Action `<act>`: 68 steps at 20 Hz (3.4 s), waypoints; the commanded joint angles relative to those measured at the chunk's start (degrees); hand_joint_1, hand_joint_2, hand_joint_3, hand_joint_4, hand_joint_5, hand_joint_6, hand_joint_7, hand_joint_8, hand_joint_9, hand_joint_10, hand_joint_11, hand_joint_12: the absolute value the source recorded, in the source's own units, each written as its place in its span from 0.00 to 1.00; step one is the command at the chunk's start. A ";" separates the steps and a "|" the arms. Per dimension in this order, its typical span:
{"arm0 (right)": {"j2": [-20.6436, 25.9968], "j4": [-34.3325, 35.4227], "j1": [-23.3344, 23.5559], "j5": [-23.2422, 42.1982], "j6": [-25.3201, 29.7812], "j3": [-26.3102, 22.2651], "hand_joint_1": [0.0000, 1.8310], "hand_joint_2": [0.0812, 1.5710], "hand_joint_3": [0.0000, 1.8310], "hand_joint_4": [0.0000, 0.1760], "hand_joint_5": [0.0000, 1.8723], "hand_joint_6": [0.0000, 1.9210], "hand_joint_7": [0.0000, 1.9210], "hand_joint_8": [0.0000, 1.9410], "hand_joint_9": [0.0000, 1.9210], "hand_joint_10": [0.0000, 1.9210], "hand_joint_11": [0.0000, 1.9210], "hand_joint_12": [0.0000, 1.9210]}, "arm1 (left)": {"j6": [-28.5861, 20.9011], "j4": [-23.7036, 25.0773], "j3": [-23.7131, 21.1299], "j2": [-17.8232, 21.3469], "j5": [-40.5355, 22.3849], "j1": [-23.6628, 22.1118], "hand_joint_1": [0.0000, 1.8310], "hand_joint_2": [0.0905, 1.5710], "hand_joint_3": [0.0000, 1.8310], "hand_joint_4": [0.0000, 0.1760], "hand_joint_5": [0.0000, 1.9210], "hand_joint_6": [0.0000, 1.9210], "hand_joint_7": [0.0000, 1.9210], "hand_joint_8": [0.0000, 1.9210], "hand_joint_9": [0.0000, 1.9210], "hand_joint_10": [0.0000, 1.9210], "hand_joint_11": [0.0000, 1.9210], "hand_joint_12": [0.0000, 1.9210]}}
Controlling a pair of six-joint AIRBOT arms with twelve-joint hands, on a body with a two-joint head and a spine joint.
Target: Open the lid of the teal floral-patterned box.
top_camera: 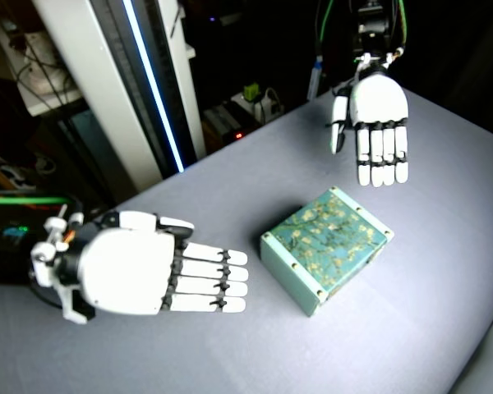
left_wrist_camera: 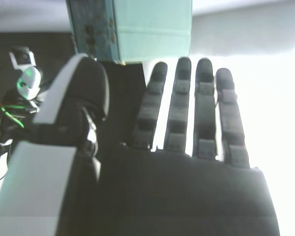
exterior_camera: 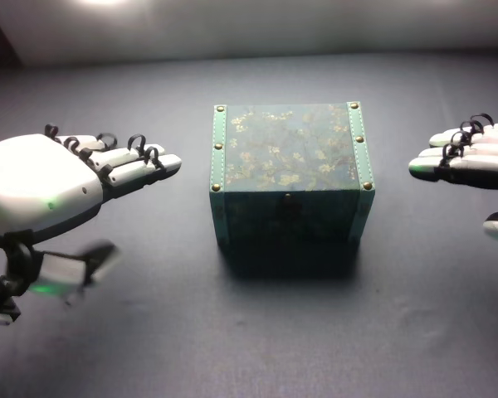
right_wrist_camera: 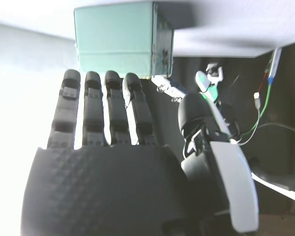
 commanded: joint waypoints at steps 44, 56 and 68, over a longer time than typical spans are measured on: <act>-6.47 -0.12 9.30 5.93 6.65 4.58 0.00 0.87 0.00 0.00 0.03 0.01 0.02 0.00 0.00 0.00 0.01 0.01 | -1.38 4.68 2.84 -4.61 -4.45 -9.12 0.44 0.98 0.09 0.00 0.00 0.00 0.00 0.00 0.01 0.00 0.02 0.11; -8.90 15.33 6.04 10.45 3.04 9.01 0.00 0.87 0.00 0.00 0.06 0.00 0.03 0.00 0.01 0.00 0.01 0.01 | 3.76 -2.52 3.89 -6.17 -9.70 -11.00 0.37 0.80 0.39 0.00 0.03 0.00 0.01 0.00 0.01 0.00 0.01 0.02; -8.23 22.99 4.43 15.57 1.04 8.42 0.00 0.84 0.00 0.00 0.10 0.00 0.06 0.00 0.03 0.00 0.03 0.02 | 10.25 -12.12 8.60 -8.71 -9.41 -14.17 0.27 0.96 0.04 0.00 0.04 0.00 0.04 0.00 0.04 0.00 0.00 0.14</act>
